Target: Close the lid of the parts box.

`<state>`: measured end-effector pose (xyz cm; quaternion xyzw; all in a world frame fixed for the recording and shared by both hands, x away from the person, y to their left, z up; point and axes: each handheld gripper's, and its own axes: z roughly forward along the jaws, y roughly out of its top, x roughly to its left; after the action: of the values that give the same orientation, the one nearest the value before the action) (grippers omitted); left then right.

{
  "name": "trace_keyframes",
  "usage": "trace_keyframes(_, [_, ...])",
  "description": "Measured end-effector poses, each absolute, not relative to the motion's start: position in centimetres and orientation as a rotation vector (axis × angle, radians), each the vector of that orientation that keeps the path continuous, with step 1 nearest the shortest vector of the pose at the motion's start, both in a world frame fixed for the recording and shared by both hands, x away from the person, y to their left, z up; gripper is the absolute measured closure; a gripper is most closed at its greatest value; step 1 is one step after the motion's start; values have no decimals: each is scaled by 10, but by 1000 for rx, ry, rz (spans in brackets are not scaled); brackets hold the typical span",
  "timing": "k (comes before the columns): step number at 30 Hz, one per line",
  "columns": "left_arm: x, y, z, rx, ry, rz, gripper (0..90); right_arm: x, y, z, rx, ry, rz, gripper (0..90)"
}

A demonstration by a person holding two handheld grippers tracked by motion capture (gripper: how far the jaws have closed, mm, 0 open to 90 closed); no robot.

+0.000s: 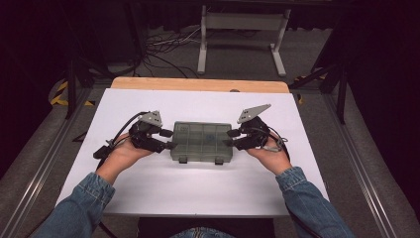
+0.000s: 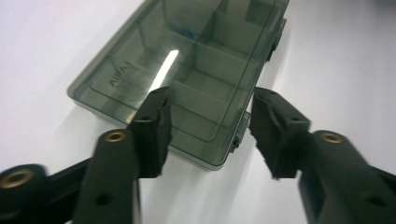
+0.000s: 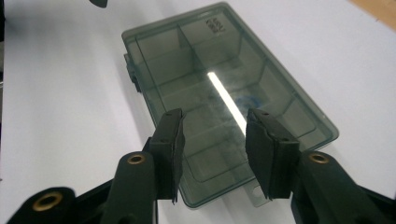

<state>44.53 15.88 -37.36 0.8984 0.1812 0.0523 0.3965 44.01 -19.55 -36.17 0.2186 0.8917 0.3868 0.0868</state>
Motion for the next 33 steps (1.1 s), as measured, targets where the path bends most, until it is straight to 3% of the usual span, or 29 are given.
trace_keyframes(8, [433,171,-374,2163,483,161,217,425,-206,-355,625,2552,1264,456])
trace_keyframes(12, [424,179,-372,2088,499,211,155,415,-212,-355,602,2486,1306,354])
trace_keyframes(33, [392,206,-389,1862,507,327,27,376,-253,-372,573,2164,1540,58])
